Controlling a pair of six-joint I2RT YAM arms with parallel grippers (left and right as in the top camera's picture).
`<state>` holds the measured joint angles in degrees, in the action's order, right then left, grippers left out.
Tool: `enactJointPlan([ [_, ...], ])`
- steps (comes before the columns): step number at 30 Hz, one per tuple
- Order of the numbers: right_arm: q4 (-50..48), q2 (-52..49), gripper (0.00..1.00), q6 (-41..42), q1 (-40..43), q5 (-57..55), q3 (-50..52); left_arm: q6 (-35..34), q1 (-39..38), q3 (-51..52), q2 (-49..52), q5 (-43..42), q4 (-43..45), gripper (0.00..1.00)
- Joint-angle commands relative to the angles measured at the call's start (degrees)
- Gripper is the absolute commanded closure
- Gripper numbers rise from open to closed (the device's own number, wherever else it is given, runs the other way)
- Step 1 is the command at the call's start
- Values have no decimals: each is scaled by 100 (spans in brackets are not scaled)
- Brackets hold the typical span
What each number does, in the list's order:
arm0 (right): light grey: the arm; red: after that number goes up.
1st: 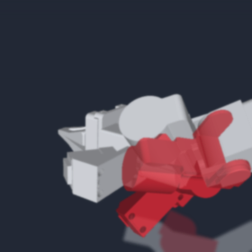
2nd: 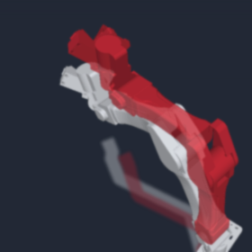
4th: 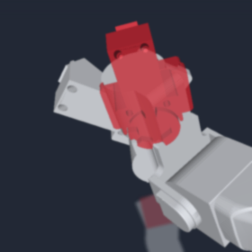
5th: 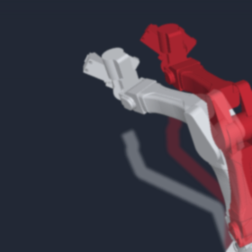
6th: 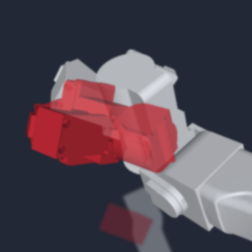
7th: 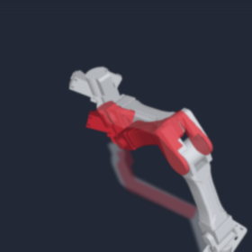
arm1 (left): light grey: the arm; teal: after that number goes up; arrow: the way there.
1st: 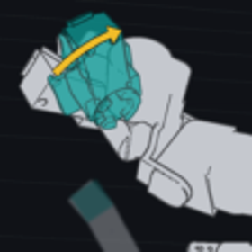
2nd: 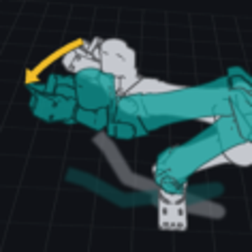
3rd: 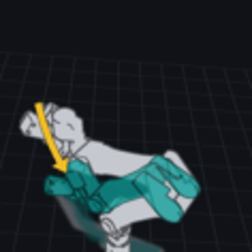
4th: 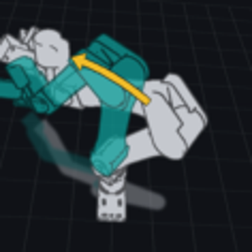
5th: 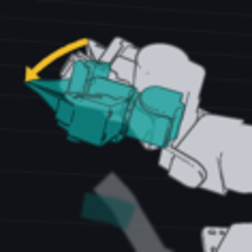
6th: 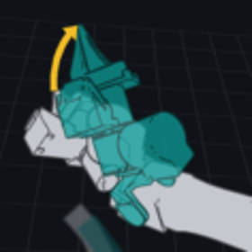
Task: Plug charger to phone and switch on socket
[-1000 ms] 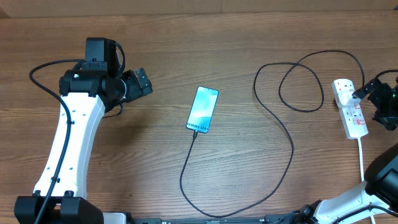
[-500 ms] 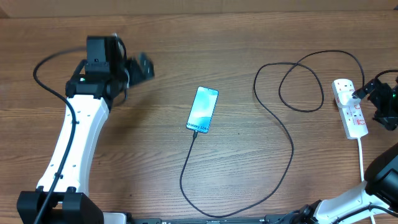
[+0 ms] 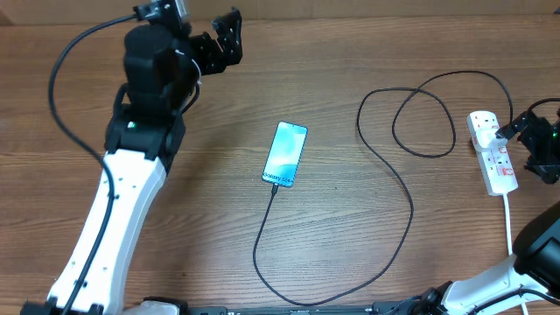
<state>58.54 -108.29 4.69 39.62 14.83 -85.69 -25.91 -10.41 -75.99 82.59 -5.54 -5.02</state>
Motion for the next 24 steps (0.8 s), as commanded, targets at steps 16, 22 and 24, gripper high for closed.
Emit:
enactJointPlan([
  [16,-17,15,0,-28,9,28,24,66,-9,1956,-3097,17,79,0],
  [22,-17,15,0,-28,9,28,24,66,444,3362,-5005,15,63,0],
  [24,-17,15,0,-26,9,28,24,66,673,3777,-5598,17,111,0],
])
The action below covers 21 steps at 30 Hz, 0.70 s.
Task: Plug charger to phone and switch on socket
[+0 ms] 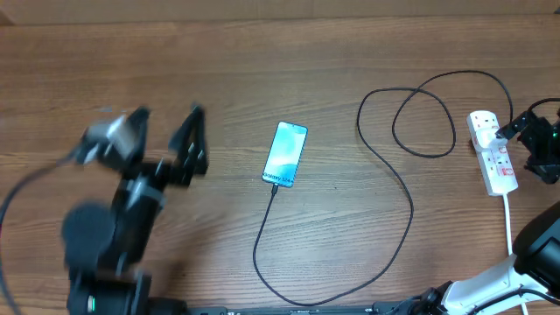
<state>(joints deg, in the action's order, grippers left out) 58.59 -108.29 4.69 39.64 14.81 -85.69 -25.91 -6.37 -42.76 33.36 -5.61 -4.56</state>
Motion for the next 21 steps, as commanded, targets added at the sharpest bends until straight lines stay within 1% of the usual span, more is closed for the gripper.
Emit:
enactJointPlan([
  [1,-22,15,0,-26,7,31,24,66,337,616,-905,24,83,1],
  [5,-22,15,0,-26,7,31,24,66,463,1322,-1882,22,229,0],
  [10,-22,15,0,-26,7,31,24,66,463,1934,-2669,20,450,0],
  [15,-22,15,0,-28,7,31,24,63,494,2339,-3333,20,457,0],
  [17,-22,15,0,-26,7,31,24,66,627,2428,-3322,9,713,0],
  [21,-22,15,0,-26,7,31,24,63,645,2437,-3322,7,616,0],
])
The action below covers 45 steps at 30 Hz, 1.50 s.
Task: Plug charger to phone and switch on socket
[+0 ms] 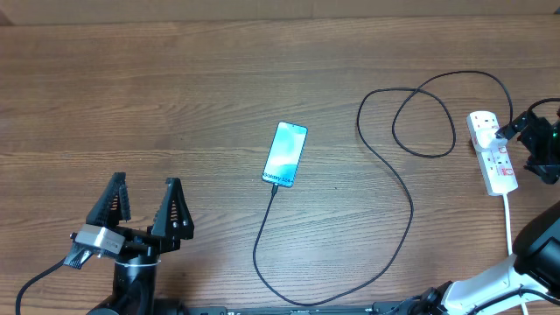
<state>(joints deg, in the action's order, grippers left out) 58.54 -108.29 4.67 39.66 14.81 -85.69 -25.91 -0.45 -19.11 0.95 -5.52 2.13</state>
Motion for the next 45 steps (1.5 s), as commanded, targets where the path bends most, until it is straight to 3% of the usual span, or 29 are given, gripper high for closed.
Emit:
enactJointPlan([
  [1,-17,15,0,-24,4,31,24,63,52,90,-81,-2,-76,0],
  [24,-17,15,0,-24,4,31,24,63,52,1860,-83,-2,22,0],
  [29,-17,15,0,-26,4,31,24,66,55,1884,-83,-2,-616,0],
  [45,-17,15,0,-24,4,31,24,66,52,1884,-74,0,-614,0],
])
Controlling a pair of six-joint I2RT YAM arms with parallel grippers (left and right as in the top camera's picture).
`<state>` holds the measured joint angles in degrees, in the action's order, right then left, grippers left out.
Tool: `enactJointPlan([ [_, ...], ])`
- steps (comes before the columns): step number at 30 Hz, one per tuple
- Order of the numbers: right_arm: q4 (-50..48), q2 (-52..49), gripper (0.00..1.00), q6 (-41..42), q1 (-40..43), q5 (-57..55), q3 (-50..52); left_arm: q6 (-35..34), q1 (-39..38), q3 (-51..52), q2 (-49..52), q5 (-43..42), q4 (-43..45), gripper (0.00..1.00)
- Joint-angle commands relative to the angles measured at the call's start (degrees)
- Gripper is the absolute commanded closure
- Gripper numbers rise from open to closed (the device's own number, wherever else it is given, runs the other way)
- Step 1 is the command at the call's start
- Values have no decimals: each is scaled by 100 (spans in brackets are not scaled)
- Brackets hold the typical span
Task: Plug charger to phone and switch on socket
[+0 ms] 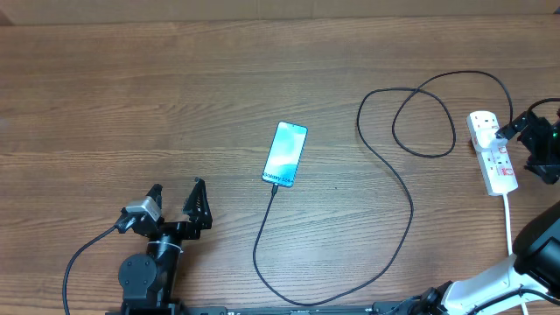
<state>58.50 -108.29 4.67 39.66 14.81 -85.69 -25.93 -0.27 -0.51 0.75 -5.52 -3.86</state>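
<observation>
The phone (285, 154) lies face up mid-table with its screen lit. The black charger cable (262, 229) is plugged into its near end. The cable loops across the right side to the white power strip (492, 160) at the right edge. My right gripper (516, 127) sits against the strip's far end beside the plug; its jaws are too small and dark to read. My left gripper (176, 201) is open and empty at the front left, well away from the phone.
The right arm's white link (490, 284) and the strip's white lead (508, 219) occupy the front right corner. The cable's loops (420, 122) cover the table's right middle. The left arm's base (144, 280) sits at the front edge.
My left arm has folded lower at the front edge, its open gripper now a little further right. Phone, cable, power strip and right gripper are unchanged.
My left arm reached up to the far left of the table with its gripper open. Then it was blurred at mid-left, then low at the front left, and now it is folded by its base. The phone stayed plugged in throughout, and the right gripper stayed at the strip.
</observation>
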Motion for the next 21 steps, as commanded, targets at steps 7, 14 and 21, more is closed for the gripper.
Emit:
enactJointPlan([
  [7,-13,15,0,-24,4,31,24,68,35,24,-55,0,-15,0],
  [14,-13,15,0,-24,4,31,24,66,35,24,-55,13,0,0],
  [21,-13,15,0,-26,4,31,24,258,35,24,-50,125,-28,0],
])
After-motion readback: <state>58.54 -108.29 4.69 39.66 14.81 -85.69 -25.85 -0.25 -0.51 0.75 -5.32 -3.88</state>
